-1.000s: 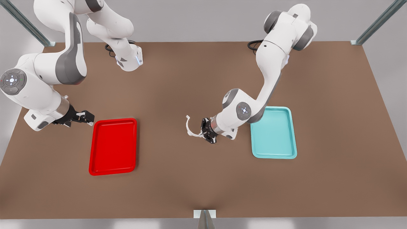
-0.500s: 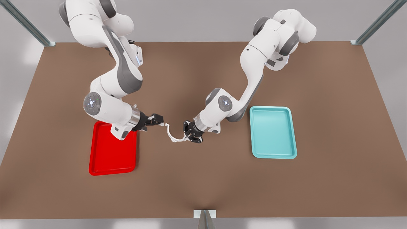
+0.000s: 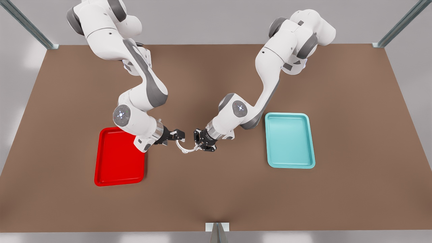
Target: Take the drainage pipe clamp from the left arm, pass it to the right arm, and place it in the plate on the right side
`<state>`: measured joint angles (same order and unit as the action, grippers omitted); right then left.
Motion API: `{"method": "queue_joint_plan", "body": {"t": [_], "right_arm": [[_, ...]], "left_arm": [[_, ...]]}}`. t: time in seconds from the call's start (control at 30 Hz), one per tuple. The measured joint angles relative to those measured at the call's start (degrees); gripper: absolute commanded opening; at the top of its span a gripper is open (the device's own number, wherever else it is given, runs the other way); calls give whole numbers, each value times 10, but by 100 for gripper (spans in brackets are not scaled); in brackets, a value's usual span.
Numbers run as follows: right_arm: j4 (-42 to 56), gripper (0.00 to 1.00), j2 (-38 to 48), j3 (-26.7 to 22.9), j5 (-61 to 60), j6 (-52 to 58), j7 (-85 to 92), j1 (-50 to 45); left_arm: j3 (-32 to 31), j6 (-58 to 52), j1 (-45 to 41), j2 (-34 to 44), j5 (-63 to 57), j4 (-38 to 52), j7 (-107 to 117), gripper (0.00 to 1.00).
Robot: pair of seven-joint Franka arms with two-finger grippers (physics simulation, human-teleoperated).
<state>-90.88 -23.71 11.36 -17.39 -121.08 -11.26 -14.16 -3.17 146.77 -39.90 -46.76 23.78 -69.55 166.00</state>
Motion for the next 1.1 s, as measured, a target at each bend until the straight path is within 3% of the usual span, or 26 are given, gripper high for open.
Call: {"method": "queue_joint_plan", "body": {"t": [0.23,0.4,0.5,0.53,0.57,0.6,0.9,0.97,1.1], "right_arm": [[-36,97,-15,7,21,-29,-11,-4],[-41,50,-19,8,25,-44,-15,-14],[-41,33,-19,8,32,-48,-17,-15],[-41,28,-19,8,33,-50,-17,-15],[-41,26,-19,8,34,-50,-18,-15],[-41,21,-19,8,35,-51,-18,-14],[-57,21,-6,8,47,-52,-20,6],[-77,21,5,8,65,-52,-21,26],[-132,21,30,8,118,-54,-19,87]], "left_arm": [[0,1,1,0,0,0,0,21],[0,1,2,0,0,-1,0,21],[0,1,2,0,0,-1,0,21],[0,1,2,0,-1,-1,0,86],[0,0,3,1,-4,-1,0,96],[0,0,3,2,-8,-1,0,99],[-9,-77,49,57,-16,0,0,100],[-13,-134,96,80,-11,0,-10,100],[-10,-282,272,107,-13,0,-98,97]]}}
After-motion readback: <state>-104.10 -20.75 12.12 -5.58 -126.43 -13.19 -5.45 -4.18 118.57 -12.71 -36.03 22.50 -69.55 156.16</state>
